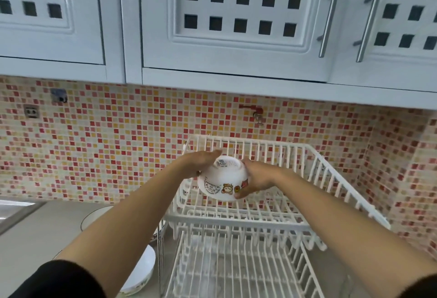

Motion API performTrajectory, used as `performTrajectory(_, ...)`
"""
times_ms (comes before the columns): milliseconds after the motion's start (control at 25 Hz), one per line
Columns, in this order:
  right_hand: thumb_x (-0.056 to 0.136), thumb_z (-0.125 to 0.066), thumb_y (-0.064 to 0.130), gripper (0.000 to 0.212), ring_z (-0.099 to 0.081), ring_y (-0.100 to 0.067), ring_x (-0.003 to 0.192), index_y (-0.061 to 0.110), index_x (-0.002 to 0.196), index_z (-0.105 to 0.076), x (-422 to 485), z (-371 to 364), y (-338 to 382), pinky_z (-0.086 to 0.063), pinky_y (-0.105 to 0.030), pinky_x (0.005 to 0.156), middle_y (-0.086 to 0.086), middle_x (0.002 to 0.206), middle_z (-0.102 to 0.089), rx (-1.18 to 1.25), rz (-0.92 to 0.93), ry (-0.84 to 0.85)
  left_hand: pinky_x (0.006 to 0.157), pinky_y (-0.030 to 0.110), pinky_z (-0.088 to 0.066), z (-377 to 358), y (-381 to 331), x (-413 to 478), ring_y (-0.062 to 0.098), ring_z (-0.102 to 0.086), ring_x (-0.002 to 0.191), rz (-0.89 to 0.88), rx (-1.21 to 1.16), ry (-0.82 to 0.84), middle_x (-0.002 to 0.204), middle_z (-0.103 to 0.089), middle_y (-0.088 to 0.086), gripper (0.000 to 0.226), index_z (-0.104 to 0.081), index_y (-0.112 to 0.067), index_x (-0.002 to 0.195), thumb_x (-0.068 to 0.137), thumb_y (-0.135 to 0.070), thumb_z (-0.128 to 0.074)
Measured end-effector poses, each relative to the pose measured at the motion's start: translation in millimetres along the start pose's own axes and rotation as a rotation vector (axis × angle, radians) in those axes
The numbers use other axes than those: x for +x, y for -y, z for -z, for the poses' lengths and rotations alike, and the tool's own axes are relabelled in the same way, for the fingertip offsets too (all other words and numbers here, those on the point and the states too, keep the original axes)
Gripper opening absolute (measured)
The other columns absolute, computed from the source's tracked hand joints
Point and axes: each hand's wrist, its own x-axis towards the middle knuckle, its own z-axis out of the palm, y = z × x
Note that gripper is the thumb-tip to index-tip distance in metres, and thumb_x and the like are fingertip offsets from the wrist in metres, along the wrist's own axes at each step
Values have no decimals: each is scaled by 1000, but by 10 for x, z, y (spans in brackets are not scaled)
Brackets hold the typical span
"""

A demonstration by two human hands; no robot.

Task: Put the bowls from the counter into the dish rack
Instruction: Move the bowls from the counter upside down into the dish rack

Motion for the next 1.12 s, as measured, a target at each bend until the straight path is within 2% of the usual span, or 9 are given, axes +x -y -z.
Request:
performTrajectory(120, 59, -83, 48, 120, -24, -27, 143, 17, 150, -10, -60, 143, 68, -26, -40, 117, -6, 159, -15, -39, -37, 2, 116, 46, -24, 67, -80, -202, 34, -26, 143, -92, 72, -46, 158, -21, 13, 71, -20, -9, 149, 96, -56, -24)
performTrajectory(200, 68, -76, 48, 117, -8, -24, 148, 16, 151, 0, -91, 274, 236, -15, -41, 120, -4, 161, 0, -46, -17, -71, 114, 48, -30, 242, -90, -406, 34, -35, 139, -222, 184, -183, 155, -29, 13, 69, -27, -11, 148, 96, -56, -23)
performTrajectory(360, 86, -60, 38, 87, -12, -22, 147, 19, 151, -7, -99, 400, 1031, -18, -39, 118, -4, 161, -7, 107, 193, -307, 108, 42, -38, 856, 159, -859, 28, -47, 130, -310, 168, -449, 145, -46, 11, 51, -42, -11, 139, 100, -41, -30)
performTrajectory(480, 92, -50, 36, 72, -16, -24, 146, 19, 151, -13, -7, 201, 1810, -20, -40, 116, -5, 160, -13, 208, 312, -347, 105, 40, -38, 1239, 659, -1191, 30, -49, 127, -171, 154, -609, 141, -50, 11, 46, -47, -9, 136, 100, -35, -32)
performTrajectory(640, 94, -44, 33, 64, -30, -29, 140, 14, 149, -18, 246, -432, 2810, -29, -43, 114, -10, 157, -21, 228, 365, -178, 104, 43, -42, 1653, 1794, -1475, 36, -52, 122, 181, 307, -636, 132, -55, 21, 39, -53, 0, 125, 102, -18, -28)
performTrajectory(720, 95, -43, 32, 58, -39, -32, 133, 7, 144, -28, 449, -864, 3112, -36, -43, 108, -15, 150, -34, 223, 357, -102, 102, 41, -40, 1736, 2410, -1556, 36, -52, 120, 323, 362, -588, 128, -56, 22, 39, -55, 2, 118, 101, -24, -31)
performTrajectory(800, 97, -39, 35, 54, -44, -35, 126, 0, 138, -35, 644, -1440, 3251, -40, -41, 101, -21, 142, -42, 228, 297, 5, 105, 36, -35, 1623, 3015, -1623, 35, -47, 128, 441, 420, -561, 136, -52, 22, 48, -51, 3, 127, 99, -34, -36)
performTrajectory(960, 98, -36, 40, 62, -39, -37, 132, -5, 140, -30, 752, -2841, 3292, -35, -39, 105, -25, 146, -36, 304, 58, 238, 104, 36, -35, 1113, 4118, -1707, 38, -42, 131, 593, 385, -413, 141, -42, 28, 57, -33, 8, 136, 97, -32, -43)
performTrajectory(1120, 95, -44, 36, 57, -43, -33, 131, -2, 138, -36, 720, -3777, 3263, -38, -31, 98, -21, 142, -44, 391, -32, 353, 104, 37, -34, 835, 4629, -1749, 39, -40, 131, 592, 218, -457, 143, -37, 27, 61, -24, 9, 140, 94, -25, -48)
